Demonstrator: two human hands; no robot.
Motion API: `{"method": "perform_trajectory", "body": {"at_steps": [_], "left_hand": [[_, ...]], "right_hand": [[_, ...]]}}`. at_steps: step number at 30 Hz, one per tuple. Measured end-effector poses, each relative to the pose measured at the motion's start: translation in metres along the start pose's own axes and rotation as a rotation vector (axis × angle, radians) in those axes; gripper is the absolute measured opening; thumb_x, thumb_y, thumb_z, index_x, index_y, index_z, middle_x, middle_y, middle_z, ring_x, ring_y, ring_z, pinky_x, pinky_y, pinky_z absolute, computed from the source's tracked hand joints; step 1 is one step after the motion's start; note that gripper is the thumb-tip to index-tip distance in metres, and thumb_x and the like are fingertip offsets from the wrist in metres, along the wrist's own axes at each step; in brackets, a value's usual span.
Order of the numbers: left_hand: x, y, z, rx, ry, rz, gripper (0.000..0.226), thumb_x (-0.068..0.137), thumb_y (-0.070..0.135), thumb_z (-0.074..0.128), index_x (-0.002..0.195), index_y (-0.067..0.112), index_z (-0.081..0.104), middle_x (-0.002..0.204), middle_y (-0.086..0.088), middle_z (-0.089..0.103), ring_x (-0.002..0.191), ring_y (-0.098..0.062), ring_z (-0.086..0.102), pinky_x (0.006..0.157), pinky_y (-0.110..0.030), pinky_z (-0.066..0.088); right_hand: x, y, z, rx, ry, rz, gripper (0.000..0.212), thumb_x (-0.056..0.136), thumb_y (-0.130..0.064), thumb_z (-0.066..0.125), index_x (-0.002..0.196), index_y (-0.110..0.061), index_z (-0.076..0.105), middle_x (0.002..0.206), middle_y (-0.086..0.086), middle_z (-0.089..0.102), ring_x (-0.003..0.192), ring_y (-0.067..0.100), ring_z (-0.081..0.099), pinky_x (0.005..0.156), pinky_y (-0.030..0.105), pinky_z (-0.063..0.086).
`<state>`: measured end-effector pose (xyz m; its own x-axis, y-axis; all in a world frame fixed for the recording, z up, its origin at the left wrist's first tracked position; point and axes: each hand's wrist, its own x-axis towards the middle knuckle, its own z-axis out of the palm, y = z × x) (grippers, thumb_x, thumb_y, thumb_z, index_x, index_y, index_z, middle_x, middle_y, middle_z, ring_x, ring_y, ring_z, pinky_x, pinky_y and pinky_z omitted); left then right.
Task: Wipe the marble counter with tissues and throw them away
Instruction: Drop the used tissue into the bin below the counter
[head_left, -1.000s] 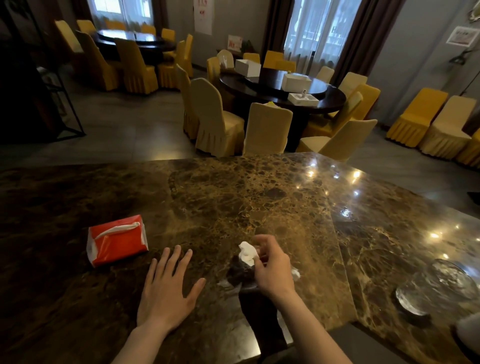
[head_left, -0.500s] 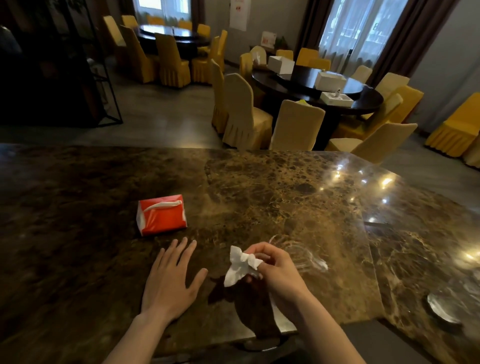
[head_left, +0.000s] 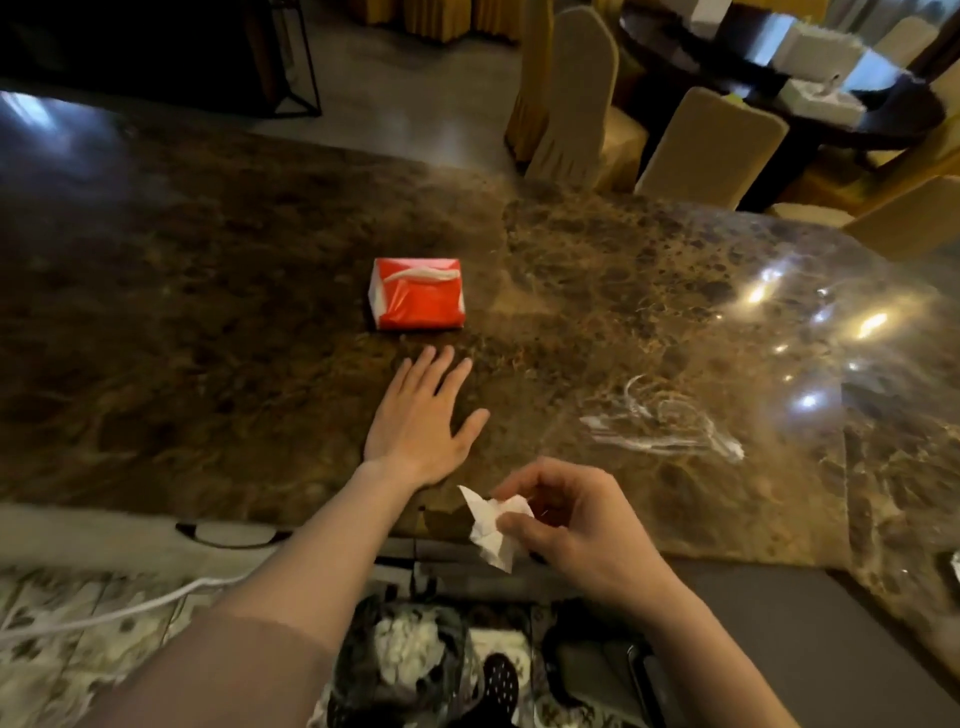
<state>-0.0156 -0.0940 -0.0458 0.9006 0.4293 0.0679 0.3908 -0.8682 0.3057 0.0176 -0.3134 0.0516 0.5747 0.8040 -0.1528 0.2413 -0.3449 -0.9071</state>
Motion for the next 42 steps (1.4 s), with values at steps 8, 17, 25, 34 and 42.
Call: {"method": "perform_trajectory", "body": {"at_steps": [8, 17, 25, 34, 42], "left_hand": [[0.000, -0.003, 0.005, 0.008, 0.000, 0.003, 0.071, 0.099, 0.063, 0.029, 0.158, 0.025, 0.023, 0.168, -0.001, 0.018, 0.155, -0.019, 0.004, 0.127, -0.043, 0.005], [0.002, -0.003, 0.007, 0.017, 0.006, 0.000, 0.071, 0.099, 0.064, 0.026, 0.159, 0.026, 0.021, 0.169, -0.001, 0.016, 0.155, -0.019, 0.002, 0.127, -0.043, 0.003], [0.004, -0.003, 0.006, 0.008, 0.009, 0.010, 0.071, 0.099, 0.064, 0.026, 0.159, 0.027, 0.020, 0.169, 0.000, 0.015, 0.155, -0.018, 0.000, 0.127, -0.043, 0.004], [0.004, -0.004, -0.002, -0.038, -0.048, -0.001, 0.077, 0.091, 0.066, 0.015, 0.159, 0.032, 0.008, 0.170, 0.004, 0.002, 0.153, -0.013, -0.011, 0.126, -0.040, -0.005], [0.005, -0.029, -0.022, -0.036, 0.109, -0.145, 0.077, 0.088, 0.078, 0.021, 0.154, 0.039, 0.025, 0.165, 0.012, 0.024, 0.152, -0.011, 0.012, 0.124, -0.034, 0.000]], "right_hand": [[-0.020, 0.049, 0.093, -0.361, -0.178, -0.002, 0.029, 0.078, -0.001, 0.066, 0.085, -0.028, 0.073, 0.084, -0.014, 0.065, 0.071, 0.007, 0.064, 0.064, 0.021, 0.053], [-0.011, 0.109, 0.157, -0.660, -0.412, 0.113, 0.038, 0.089, -0.015, 0.058, 0.124, -0.028, 0.065, 0.131, 0.000, 0.060, 0.110, 0.029, 0.063, 0.088, 0.038, 0.054], [-0.008, 0.046, 0.093, -0.495, -0.158, -0.122, 0.015, 0.091, -0.046, 0.058, 0.094, -0.034, 0.067, 0.082, -0.019, 0.067, 0.074, 0.002, 0.062, 0.064, 0.030, 0.056], [0.070, -0.042, -0.001, -0.372, 0.341, -0.427, 0.010, 0.093, -0.032, 0.069, 0.083, -0.031, 0.068, 0.071, -0.018, 0.064, 0.064, 0.008, 0.064, 0.052, 0.024, 0.049], [0.187, -0.047, -0.020, -0.639, 0.412, -0.291, 0.009, 0.089, -0.041, 0.069, 0.091, -0.032, 0.069, 0.087, -0.015, 0.063, 0.074, 0.004, 0.061, 0.063, 0.031, 0.057]]}}
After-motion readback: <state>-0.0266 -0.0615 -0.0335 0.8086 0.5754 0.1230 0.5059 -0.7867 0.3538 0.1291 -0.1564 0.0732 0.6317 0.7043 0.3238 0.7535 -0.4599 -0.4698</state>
